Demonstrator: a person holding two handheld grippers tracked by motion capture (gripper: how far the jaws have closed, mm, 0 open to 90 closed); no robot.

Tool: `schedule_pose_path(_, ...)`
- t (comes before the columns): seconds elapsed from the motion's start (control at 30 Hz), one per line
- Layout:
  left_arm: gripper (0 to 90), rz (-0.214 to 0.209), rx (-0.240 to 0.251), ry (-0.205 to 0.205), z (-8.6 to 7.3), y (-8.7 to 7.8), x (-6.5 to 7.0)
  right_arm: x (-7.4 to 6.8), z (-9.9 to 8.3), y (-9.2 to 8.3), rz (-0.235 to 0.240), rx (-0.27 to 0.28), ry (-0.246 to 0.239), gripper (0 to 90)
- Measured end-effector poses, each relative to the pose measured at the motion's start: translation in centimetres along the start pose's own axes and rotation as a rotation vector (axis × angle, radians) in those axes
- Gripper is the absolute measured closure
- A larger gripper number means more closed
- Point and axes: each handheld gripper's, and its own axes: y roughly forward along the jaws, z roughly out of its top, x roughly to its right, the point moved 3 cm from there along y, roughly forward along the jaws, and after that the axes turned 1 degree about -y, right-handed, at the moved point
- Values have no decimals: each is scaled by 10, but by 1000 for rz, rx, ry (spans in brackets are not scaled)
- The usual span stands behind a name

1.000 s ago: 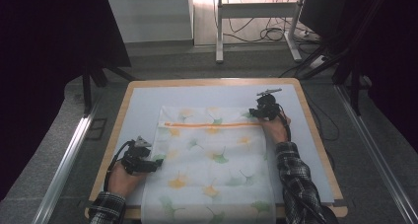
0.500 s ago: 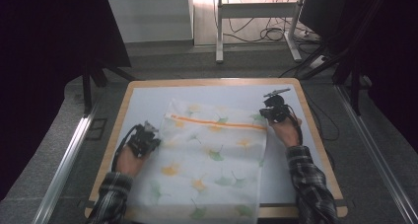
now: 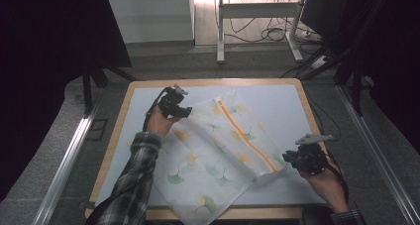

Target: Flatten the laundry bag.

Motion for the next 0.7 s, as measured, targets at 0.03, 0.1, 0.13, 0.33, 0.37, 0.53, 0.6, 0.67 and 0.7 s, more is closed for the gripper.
schedule_pose_path(0.03,296,-27,14,-5,-15,-15,3,6,6,-1,-25,14,2,638)
schedule_pose_path(0.1,288,-44,14,-17,-46,-35,9,19,26,7,-20,52,16,583)
schedule_pose_path(0.13,283,-48,5,-23,-58,-41,12,25,36,16,-7,55,22,548)
schedule_pose_path(0.33,249,-78,-70,-139,-154,-71,29,36,88,91,41,58,39,486)
schedule_pose_path(0.37,206,-72,-97,-149,-164,-72,30,36,95,104,44,54,34,478)
schedule_pose_path(0.53,111,-75,-155,-140,-175,-67,36,35,118,155,32,16,56,410)
schedule_pose_path(0.6,200,-83,-140,-133,-171,-66,38,32,119,169,28,-33,44,402)
schedule_pose_path(0.67,405,-84,-123,-134,-168,-66,39,25,118,172,-5,-39,-10,620)
schedule_pose_path(0.7,451,-84,-124,-138,-167,-65,40,22,118,171,-9,-35,-2,722)
